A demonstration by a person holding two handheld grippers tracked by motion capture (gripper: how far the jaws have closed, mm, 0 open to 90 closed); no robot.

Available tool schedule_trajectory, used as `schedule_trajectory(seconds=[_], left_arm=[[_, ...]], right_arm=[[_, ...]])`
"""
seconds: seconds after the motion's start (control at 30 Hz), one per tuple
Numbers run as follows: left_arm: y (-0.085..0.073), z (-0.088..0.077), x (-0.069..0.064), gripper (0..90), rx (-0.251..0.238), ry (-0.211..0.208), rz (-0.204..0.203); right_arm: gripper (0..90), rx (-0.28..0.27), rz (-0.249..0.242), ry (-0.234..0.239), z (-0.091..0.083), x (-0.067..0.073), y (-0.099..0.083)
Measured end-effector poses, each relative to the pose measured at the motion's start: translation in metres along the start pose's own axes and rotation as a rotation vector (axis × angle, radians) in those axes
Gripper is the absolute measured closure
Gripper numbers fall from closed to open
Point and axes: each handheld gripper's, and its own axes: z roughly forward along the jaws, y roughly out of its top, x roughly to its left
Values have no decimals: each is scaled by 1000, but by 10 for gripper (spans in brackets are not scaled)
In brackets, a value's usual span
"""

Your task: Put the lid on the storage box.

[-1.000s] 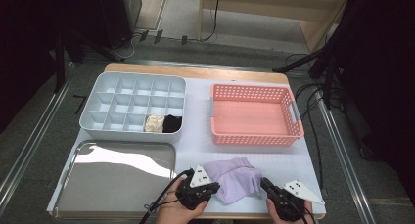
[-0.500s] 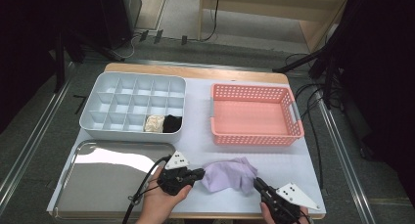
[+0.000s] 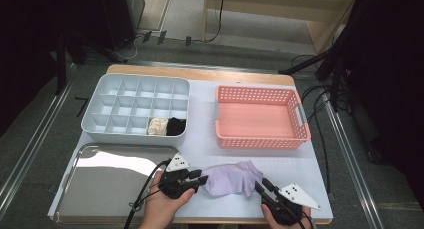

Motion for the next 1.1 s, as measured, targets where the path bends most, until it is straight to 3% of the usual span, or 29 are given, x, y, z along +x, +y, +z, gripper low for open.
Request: schedule_trajectory(seconds=[0.07,0.13,0.27,0.33,0.53,0.67,0.8,0.97,1.07,1.1], left_arm=[[-2,1,0,589,14,7,-2],[-4,1,-1,604,17,9,-5],[-4,1,-3,783,22,15,10],[-4,-1,-3,847,14,11,13],[-2,-6,-1,883,22,-23,16],[-2,-8,2,889,15,-34,7],[4,-9,1,888,-34,-62,-18],[14,-5,0,886,-67,-63,-32],[15,1,4,886,-39,-61,-49],[15,3,5,886,-28,-54,-46]], right_arm=[[590,19,20,2,7,-1,-2],[641,27,19,15,10,1,-3],[823,38,-22,31,13,7,-3],[861,33,-29,21,11,9,-2],[875,-4,-45,-22,-1,6,4],[878,11,-12,-50,-4,-2,4],[878,-21,6,-39,-8,-7,10],[876,-74,24,-44,-9,-17,27],[875,-54,21,-37,-2,-20,28],[875,-18,23,-20,4,-21,26]])
